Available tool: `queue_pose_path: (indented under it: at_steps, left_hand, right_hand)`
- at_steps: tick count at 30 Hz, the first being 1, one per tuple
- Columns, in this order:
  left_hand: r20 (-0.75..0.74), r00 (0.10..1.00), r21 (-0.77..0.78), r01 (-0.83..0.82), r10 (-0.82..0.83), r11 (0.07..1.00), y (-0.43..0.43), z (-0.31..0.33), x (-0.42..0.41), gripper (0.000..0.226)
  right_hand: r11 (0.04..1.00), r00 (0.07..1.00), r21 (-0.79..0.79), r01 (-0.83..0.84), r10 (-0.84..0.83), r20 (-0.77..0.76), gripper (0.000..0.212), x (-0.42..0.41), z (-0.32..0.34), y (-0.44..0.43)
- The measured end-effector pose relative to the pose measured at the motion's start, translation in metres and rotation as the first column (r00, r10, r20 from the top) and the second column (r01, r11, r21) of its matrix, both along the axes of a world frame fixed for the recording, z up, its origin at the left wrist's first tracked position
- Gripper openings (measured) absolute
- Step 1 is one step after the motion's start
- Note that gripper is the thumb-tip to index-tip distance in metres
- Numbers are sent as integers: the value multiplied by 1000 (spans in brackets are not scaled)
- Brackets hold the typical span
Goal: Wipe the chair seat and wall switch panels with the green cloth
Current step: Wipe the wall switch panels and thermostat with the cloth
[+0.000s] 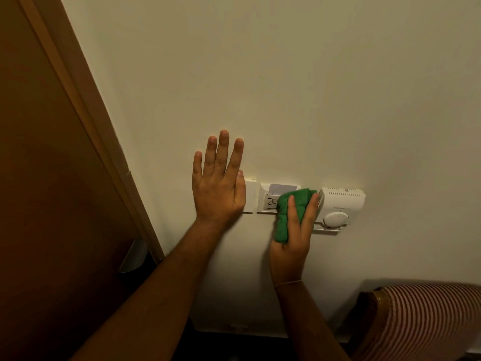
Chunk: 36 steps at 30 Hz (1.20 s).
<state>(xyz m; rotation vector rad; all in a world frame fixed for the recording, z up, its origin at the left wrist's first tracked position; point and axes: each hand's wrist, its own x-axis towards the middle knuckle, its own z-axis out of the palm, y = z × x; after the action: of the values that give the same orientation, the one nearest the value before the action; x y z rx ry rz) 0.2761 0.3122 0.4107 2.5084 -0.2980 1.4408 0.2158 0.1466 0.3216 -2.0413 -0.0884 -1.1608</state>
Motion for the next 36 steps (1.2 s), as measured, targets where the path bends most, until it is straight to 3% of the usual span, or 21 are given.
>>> queue_pose_path:
  at_steps: [2, 9, 14, 17, 23, 36]
  left_hand:
    - [-3, 1000, 6, -7, 7, 1000, 0, 0, -1, 89]
    - [-7, 1000, 6, -1, 1, 1000, 0, 1, -1, 91]
    - [-12, 1000, 13, 2, -2, 1000, 2, 0, 0, 94]
    - [-4, 1000, 15, 0, 0, 1000, 2, 0, 1, 94]
    - [-6, 1000, 10, 5, -5, 1000, 1, 0, 0, 93]
    - [-6, 1000, 7, 7, -7, 1000, 1, 0, -1, 91]
  right_hand:
    - [1000, 1000, -13, 4, -4, -26, 102, -3, -2, 6]
    - [994, 998, -107, 25, -32, -62, 92, -8, -1, 38]
    - [995, 996, -39, 87, -87, -20, 80, -6, 1, 13]
    - [996, 996, -8, 86, -86, 8, 82, -4, 3, 11]
    - [995, 999, -96, 34, -36, -22, 91, 1, 3, 32]
    - [995, 998, -99, 28, -34, -60, 87, -8, -7, 16]
